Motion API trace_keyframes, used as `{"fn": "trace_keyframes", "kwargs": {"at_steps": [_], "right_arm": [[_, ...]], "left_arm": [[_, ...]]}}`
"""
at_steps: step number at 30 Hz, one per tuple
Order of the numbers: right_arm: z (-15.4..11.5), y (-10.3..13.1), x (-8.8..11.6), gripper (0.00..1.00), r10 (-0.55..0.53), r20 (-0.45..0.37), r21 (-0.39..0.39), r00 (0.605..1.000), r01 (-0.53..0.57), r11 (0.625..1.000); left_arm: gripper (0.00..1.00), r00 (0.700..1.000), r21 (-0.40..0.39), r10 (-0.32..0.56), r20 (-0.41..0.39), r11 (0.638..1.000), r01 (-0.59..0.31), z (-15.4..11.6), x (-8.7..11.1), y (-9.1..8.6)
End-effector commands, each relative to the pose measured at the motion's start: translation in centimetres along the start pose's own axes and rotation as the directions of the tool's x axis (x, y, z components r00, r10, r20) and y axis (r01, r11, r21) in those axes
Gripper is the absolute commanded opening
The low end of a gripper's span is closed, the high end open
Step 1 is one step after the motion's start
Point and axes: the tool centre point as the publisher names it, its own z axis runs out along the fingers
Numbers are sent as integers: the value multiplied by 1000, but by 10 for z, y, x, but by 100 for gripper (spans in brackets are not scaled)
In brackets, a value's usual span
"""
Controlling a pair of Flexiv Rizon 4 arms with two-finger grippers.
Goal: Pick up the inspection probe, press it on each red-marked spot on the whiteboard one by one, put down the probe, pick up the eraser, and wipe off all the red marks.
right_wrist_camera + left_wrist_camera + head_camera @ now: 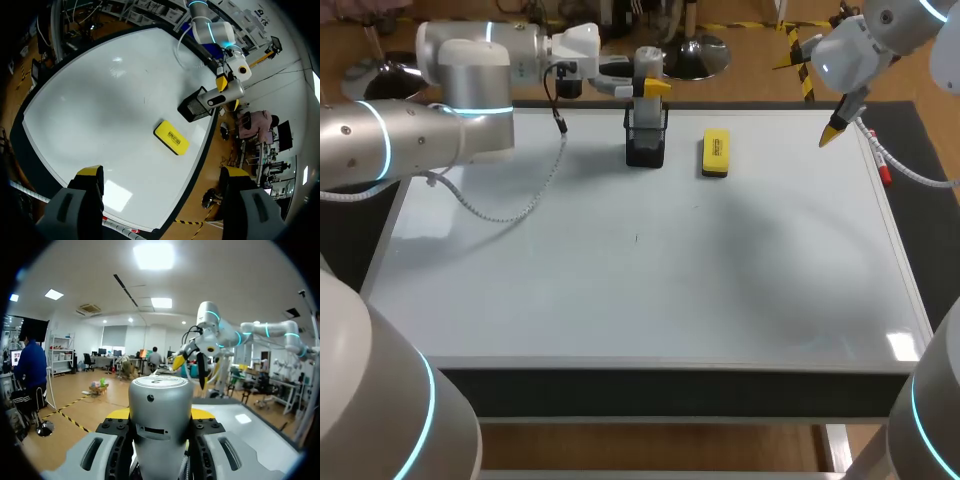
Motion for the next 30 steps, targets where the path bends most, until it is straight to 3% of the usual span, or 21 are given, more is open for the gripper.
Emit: {"fn": "trace_keyframes", "kwargs": {"at_steps": [1,24,25,27,29,30], "right_arm": [[-1,0,0,100,-2,-3,4,1000,2,1000],[-1,0,0,100,-2,-3,4,1000,2,1000],[-1,0,0,100,-2,-3,4,1000,2,1000],[-1,0,0,100,-2,-3,4,1000,2,1000],[-1,0,0,100,-2,-3,4,1000,2,1000],[-1,0,0,100,-2,-3,4,1000,2,1000]], "left_arm": [[0,1000,16,8,-16,1000,-8,2,-4,7],[0,998,33,46,-31,998,-45,5,-7,18],[23,998,30,50,-34,998,-49,5,-6,17],[47,998,28,55,-34,998,-54,5,-3,16],[85,997,28,62,-34,998,-61,4,1,14],[93,997,27,64,-34,998,-63,4,3,13]]}}
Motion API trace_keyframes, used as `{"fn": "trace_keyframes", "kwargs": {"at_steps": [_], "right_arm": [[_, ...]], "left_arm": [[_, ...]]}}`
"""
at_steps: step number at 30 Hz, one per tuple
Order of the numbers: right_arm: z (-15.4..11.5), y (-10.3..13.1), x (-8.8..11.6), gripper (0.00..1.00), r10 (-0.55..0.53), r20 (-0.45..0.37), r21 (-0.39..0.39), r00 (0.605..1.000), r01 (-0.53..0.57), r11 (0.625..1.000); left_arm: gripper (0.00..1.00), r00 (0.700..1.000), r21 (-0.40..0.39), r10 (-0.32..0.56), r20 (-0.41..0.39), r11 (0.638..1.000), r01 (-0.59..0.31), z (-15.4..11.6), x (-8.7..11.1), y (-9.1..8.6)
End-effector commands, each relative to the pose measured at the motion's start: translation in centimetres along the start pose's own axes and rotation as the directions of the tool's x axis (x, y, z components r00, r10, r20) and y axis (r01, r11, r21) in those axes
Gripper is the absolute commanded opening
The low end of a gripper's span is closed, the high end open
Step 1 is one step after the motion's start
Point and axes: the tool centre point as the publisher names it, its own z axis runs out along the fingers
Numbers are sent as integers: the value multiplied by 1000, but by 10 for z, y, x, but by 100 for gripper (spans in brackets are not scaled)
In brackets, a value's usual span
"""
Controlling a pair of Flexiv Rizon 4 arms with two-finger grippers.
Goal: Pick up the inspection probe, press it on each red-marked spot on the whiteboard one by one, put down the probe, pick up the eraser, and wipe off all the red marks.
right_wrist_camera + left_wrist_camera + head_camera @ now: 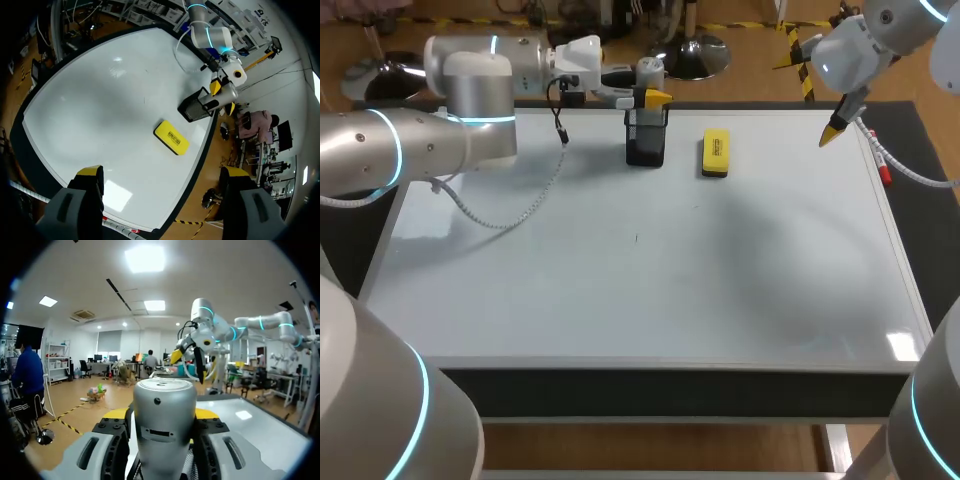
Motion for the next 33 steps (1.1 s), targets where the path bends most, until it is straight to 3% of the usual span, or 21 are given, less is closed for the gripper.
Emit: {"fn": "trace_keyframes", "kwargs": {"at_steps": [1,23,28,33], "right_arm": [[0,0,0,100,-2,-3,4,1000,2,1000],[0,0,0,100,-2,-3,4,1000,2,1000],[0,0,0,100,-2,-3,4,1000,2,1000],[0,0,0,100,-2,-3,4,1000,2,1000]], "left_arm": [[100,1000,-3,7,3,1000,-7,-3,7,-5],[100,997,-16,66,39,998,-66,-39,34,-37],[100,994,-68,97,58,993,-93,-60,44,-41],[100,991,-144,105,85,985,-92,-89,55,-35]]}}
